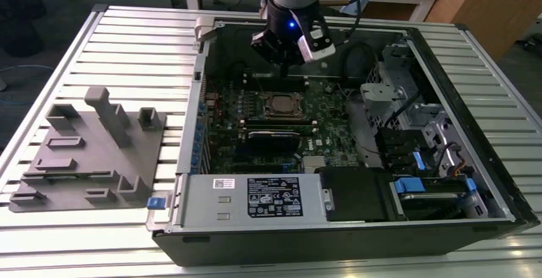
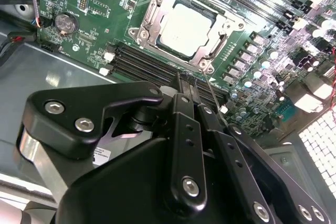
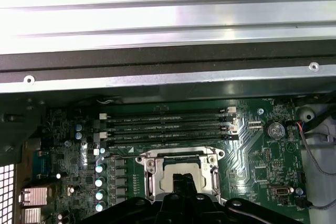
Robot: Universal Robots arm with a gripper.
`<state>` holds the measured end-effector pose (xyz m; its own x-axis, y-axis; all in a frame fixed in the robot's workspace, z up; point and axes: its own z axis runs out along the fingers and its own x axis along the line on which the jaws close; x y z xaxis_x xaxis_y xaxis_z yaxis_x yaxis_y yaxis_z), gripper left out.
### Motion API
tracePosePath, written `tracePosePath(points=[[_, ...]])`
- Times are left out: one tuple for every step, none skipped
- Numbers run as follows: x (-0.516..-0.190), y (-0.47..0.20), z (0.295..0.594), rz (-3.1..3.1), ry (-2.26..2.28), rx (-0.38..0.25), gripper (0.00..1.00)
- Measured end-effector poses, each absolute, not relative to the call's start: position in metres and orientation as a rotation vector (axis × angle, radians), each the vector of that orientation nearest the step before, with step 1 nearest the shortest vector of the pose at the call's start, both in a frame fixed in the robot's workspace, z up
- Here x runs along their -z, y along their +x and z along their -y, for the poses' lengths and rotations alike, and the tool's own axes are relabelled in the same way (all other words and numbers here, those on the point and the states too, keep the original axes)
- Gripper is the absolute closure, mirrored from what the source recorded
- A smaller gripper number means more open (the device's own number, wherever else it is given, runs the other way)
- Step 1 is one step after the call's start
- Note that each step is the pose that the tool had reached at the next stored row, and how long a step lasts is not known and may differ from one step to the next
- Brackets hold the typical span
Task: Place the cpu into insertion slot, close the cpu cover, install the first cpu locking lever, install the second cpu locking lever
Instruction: 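Install the first cpu locking lever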
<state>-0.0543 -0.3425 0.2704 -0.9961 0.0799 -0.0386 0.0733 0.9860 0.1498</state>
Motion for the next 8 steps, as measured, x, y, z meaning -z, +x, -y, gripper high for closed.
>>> tracePosePath(points=[[-0.2704, -0.0543, 0.3425, -3.086, 0.119, -0.230, 0.89], [-0.2704, -0.0543, 0.3426, -3.086, 0.119, -0.230, 0.89], [-0.2704, -0.0543, 0.3426, -3.086, 0.119, -0.230, 0.89], [-0.2704, -0.0543, 0.3426, -3.086, 0.119, -0.230, 0.89], [-0.2704, -0.0543, 0.3426, -3.087, 0.119, -0.230, 0.89], [-0.2704, -0.0542, 0.3426, -3.089, 0.119, -0.231, 0.89], [-0.2702, -0.0542, 0.3426, -3.094, 0.120, -0.233, 0.89], [-0.2701, -0.0542, 0.3426, -3.100, 0.121, -0.236, 0.89]])
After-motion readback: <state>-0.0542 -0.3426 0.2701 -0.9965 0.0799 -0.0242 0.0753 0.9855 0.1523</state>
